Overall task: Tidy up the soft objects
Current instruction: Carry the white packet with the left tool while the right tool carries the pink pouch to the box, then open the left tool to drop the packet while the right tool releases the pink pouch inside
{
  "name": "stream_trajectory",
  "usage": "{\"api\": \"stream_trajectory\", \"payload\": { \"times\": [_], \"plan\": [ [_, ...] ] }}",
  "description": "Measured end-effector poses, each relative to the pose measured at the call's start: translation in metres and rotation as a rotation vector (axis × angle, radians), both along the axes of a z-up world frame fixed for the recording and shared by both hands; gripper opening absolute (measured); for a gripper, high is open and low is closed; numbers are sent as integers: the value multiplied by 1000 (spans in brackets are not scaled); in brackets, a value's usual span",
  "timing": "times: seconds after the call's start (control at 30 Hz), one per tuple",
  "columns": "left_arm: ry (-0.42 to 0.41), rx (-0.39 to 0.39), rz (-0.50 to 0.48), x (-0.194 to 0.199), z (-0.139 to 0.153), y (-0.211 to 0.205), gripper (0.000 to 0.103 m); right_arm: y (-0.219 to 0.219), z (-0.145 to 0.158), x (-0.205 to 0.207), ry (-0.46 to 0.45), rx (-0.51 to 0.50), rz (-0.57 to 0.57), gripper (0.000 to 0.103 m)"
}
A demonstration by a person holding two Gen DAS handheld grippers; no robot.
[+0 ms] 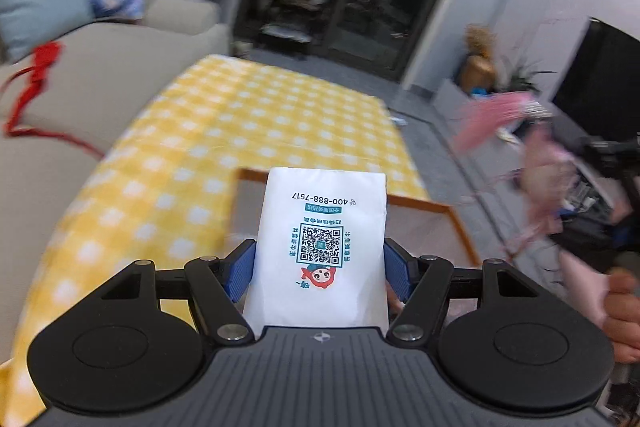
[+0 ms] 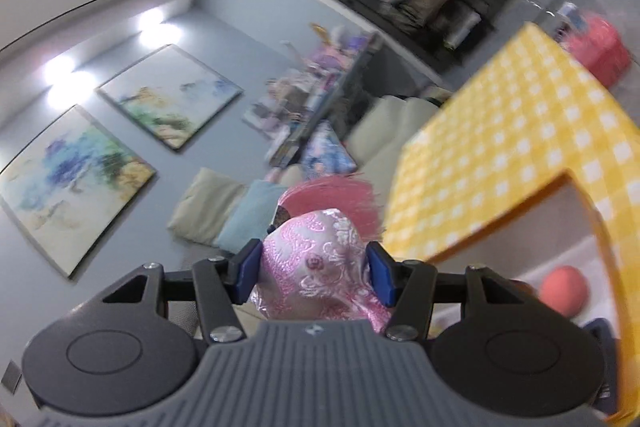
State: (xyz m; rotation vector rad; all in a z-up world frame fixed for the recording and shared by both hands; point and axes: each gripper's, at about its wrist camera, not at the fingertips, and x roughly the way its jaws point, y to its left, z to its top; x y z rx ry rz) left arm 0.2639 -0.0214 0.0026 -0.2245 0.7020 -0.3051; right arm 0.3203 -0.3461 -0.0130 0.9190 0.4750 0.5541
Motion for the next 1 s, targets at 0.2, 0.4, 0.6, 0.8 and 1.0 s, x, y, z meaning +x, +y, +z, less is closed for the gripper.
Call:
{"api": "stream_trajectory", "payload": {
  "times": [0.2, 0.4, 0.6, 0.8, 1.0],
  "plan": [
    [16, 36, -91, 20, -22, -51, 77, 9, -24, 28, 118, -328, -82, 56],
    [69, 188, -78, 31, -49, -74, 77, 42, -49, 45, 199, -572, -106, 56],
    [156, 250, -36, 31, -75, -67, 77, 41, -57, 50, 205, -668, -138, 56],
    [212, 207, -19, 25, -81, -58, 77, 41, -65, 56, 257, -725, -159, 56],
    [198, 202, -26, 18, -78, -54, 77, 45, -65, 60, 246, -825, -143, 56]
  ]
}}
